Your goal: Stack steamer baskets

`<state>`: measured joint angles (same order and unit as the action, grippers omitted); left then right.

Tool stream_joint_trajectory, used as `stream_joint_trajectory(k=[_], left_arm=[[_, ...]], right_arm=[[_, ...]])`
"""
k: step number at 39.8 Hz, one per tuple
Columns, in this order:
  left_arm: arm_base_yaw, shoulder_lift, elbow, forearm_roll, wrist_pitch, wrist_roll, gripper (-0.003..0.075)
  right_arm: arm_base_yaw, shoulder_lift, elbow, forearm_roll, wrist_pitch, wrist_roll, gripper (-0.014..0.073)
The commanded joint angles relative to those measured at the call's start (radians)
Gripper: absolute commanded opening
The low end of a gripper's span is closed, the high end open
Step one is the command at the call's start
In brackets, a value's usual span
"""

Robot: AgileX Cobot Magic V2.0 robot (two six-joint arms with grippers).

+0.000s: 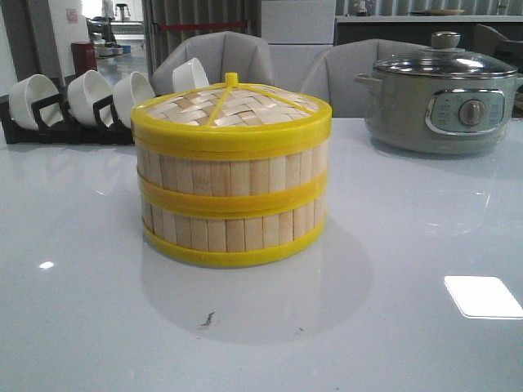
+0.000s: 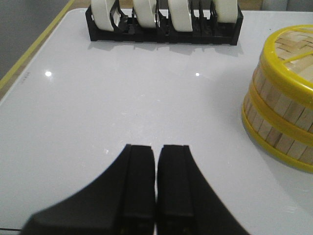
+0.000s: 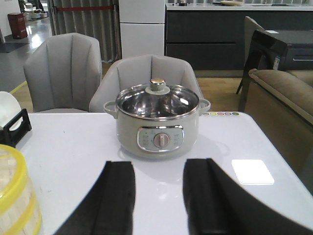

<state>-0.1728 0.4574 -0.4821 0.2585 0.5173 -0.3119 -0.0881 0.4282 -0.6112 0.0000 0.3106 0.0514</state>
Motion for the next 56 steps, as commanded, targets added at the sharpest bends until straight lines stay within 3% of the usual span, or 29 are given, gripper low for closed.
stream_joint_trajectory(k=[1,14,26,30,33,34,36,56], left_arm=[[0.001,0.003,-0.028,0.005,-0.077,-0.003,0.0085],[0.001,0.003,-0.028,0.005,-0.077,-0.003,0.0085],[0.001,0.003,-0.028,0.005,-0.077,-0.003,0.0085],[0.001,0.003,-0.028,0.005,-0.077,-0.003,0.0085],[0.001,0.003,-0.028,0.005,-0.077,-0.003,0.0085],[0.001,0.003,-0.028,0.005,-0.077,-0.003,0.0085],[0.001,0.003,-0.028,0.005,-0.077,-0.003,0.0085],[0.001,0.003,-0.028,0.005,-0.077,-0.003,0.0085]], right_arm=[[-0.006,-0.06,0.054,-0.009,-0.079,-0.009,0.036],[-0.006,-0.184,0.318,-0.008,-0.09,-0.009,0.036],[-0.006,-0.209,0.349,-0.008,-0.153,-0.009,0.0351],[-0.006,-0.209,0.349,-0.008,-0.146,-0.009,0.0243],[-0.006,-0.209,0.349,-0.008,-0.133,-0.009,0.0052],[-0.006,-0.209,0.349,-0.008,-0.13,-0.008,0.0031],[-0.006,-0.208,0.349,-0.008,-0.13,-0.008,0.0075],[-0.006,-0.208,0.349,-0.008,-0.134,-0.008,0.0063]])
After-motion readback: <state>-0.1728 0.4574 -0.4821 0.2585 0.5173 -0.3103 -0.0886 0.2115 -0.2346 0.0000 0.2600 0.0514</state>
